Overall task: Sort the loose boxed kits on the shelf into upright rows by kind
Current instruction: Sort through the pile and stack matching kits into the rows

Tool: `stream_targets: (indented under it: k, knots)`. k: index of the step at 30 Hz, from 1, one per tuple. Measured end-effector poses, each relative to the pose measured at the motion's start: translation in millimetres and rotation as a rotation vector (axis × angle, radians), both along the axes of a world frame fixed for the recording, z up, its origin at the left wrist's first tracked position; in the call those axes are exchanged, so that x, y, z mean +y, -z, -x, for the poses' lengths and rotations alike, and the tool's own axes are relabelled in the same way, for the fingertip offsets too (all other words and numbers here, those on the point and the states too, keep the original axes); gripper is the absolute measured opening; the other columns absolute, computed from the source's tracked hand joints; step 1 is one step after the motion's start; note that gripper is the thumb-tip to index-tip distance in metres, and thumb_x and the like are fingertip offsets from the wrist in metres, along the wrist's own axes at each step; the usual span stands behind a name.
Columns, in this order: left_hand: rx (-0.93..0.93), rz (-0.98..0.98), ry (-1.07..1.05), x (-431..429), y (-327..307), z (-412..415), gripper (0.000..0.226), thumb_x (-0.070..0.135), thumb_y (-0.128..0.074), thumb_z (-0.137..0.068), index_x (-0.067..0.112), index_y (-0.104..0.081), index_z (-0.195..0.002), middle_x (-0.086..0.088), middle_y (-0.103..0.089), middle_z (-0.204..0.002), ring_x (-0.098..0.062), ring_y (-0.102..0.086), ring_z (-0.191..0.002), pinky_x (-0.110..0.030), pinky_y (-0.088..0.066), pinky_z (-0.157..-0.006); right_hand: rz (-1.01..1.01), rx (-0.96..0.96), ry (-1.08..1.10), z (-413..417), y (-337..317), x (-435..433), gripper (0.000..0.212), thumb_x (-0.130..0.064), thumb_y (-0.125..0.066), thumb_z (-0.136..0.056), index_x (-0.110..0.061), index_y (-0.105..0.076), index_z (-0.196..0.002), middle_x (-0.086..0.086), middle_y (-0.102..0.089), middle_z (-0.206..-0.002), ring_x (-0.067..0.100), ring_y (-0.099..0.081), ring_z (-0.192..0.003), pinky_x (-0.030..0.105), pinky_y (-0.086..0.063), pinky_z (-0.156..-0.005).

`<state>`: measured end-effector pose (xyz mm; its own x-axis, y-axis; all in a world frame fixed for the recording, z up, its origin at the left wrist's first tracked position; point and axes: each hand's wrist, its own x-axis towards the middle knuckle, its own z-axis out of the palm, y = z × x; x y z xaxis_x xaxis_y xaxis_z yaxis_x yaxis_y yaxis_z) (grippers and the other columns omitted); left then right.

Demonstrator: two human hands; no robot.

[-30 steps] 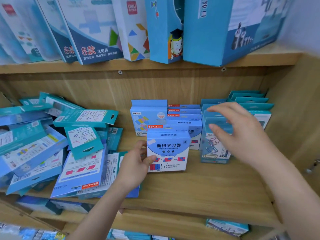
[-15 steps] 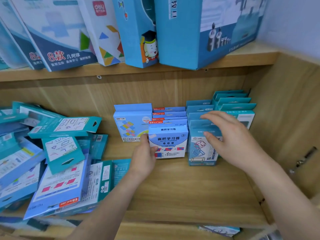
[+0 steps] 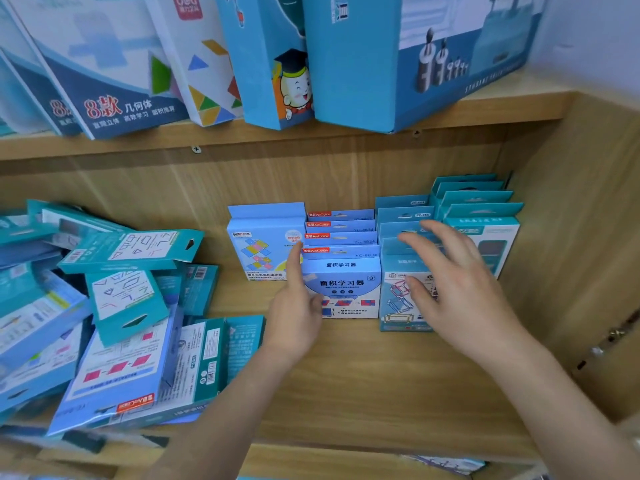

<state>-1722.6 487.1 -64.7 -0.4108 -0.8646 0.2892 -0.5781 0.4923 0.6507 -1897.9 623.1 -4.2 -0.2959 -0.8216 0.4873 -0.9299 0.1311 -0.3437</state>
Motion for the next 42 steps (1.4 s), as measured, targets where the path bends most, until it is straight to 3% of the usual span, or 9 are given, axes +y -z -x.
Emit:
stream_targets:
  k: [3, 7, 14, 22, 27, 29, 32, 37, 42]
  knots:
    - [0.009, 0.091, 0.071, 5.5, -5.3, -7.3, 0.093, 0.006, -0.060, -0.085, 0.051, -0.002, -0.142, 0.001, -0.065, -0.110, -0.023, -0.063, -0.089, -0.033, -0.048, -0.069, 0.060, -0.002, 0.017, -2.7, 6.5, 0.5, 0.054, -0.011, -0.067, -0.082, -0.016, -0.049, -0.133, 0.011, -0.039, -0.142, 0.029, -0.032, -0.133, 0.047, -0.044, -0.096]
    - [-0.077, 0.187, 0.092, 1.6, -10.4, -7.4, 0.068, 0.014, -0.059, -0.089, 0.048, -0.025, -0.138, -0.001, -0.061, -0.118, -0.023, -0.060, -0.089, -0.025, -0.034, -0.065, 0.135, 0.004, 0.050, -5.6, 12.7, 0.3, 0.057, -0.007, -0.068, -0.080, -0.016, -0.048, -0.132, 0.012, -0.041, -0.137, 0.027, -0.034, -0.129, 0.045, -0.045, -0.096]
    - [-0.174, 0.225, 0.040, -1.5, -15.3, 1.8, 0.065, 0.018, -0.056, -0.091, 0.039, -0.024, -0.144, -0.001, -0.062, -0.113, -0.027, -0.062, -0.084, -0.036, -0.047, -0.065, 0.157, 0.037, 0.031, 1.4, 19.9, -2.8, 0.048, -0.003, -0.070, -0.077, -0.011, -0.057, -0.123, 0.011, -0.051, -0.128, 0.025, -0.039, -0.120, 0.048, -0.045, -0.093]
    - [-0.183, 0.140, 0.008, 3.4, -22.5, -3.5, 0.071, 0.023, -0.059, -0.091, 0.042, -0.018, -0.146, 0.000, -0.064, -0.103, -0.024, -0.060, -0.082, -0.030, -0.035, -0.061, 0.140, 0.019, 0.028, 3.7, 17.8, -3.6, 0.055, -0.004, -0.070, -0.074, -0.015, -0.055, -0.126, 0.011, -0.049, -0.126, 0.032, -0.045, -0.118, 0.051, -0.043, -0.090]
    - [-0.159, 0.144, 0.010, 7.9, -25.9, -20.2, 0.067, 0.024, -0.061, -0.089, 0.044, -0.025, -0.142, 0.003, -0.063, -0.119, -0.020, -0.061, -0.103, -0.033, -0.049, -0.074, 0.208, 0.007, 0.000, -5.7, 9.5, -1.2, 0.054, -0.007, -0.071, -0.075, -0.011, -0.055, -0.126, 0.014, -0.048, -0.124, 0.032, -0.045, -0.116, 0.052, -0.042, -0.089]
    - [-0.084, 0.160, -0.004, 12.2, -28.8, -33.7, 0.052, 0.022, -0.061, -0.089, 0.040, -0.042, -0.133, 0.006, -0.065, -0.117, -0.016, -0.063, -0.100, -0.033, -0.052, -0.078, 0.264, -0.025, -0.034, -13.8, 5.2, -3.0, 0.051, -0.004, -0.069, -0.076, -0.009, -0.056, -0.124, 0.014, -0.049, -0.121, 0.030, -0.047, -0.112, 0.049, -0.042, -0.091]
    - [0.016, 0.228, -0.052, 19.8, -36.0, -63.3, 0.023, 0.018, -0.062, -0.088, 0.025, -0.068, -0.109, 0.008, -0.071, -0.104, -0.008, -0.065, -0.084, -0.027, -0.051, -0.075, 0.316, -0.159, -0.113, -32.1, 1.1, -10.9, 0.044, -0.004, -0.064, -0.081, -0.011, -0.057, -0.124, 0.007, -0.049, -0.117, 0.021, -0.052, -0.103, 0.033, -0.042, -0.091]
    - [0.013, 0.244, -0.167, 25.5, -55.3, -129.4, 0.018, 0.016, -0.061, -0.085, 0.022, -0.074, -0.095, 0.011, -0.073, -0.092, -0.002, -0.063, -0.078, -0.020, -0.050, -0.069, 0.275, -0.367, -0.284, -75.2, 2.0, -38.9, 0.033, -0.013, -0.058, -0.084, -0.021, -0.061, -0.115, -0.014, -0.049, -0.105, 0.007, -0.056, -0.090, 0.026, -0.046, -0.078]
    - [-0.038, 0.194, -0.326, 17.4, -65.9, -198.8, 0.020, 0.011, -0.062, -0.086, 0.023, -0.075, -0.095, 0.009, -0.073, -0.094, -0.005, -0.064, -0.075, -0.030, -0.056, -0.069, 0.087, -0.422, -0.449, -122.4, -1.0, -76.4, 0.034, -0.004, -0.064, -0.082, -0.026, -0.064, -0.108, -0.013, -0.060, -0.095, 0.004, -0.055, -0.086, 0.021, -0.045, -0.073]
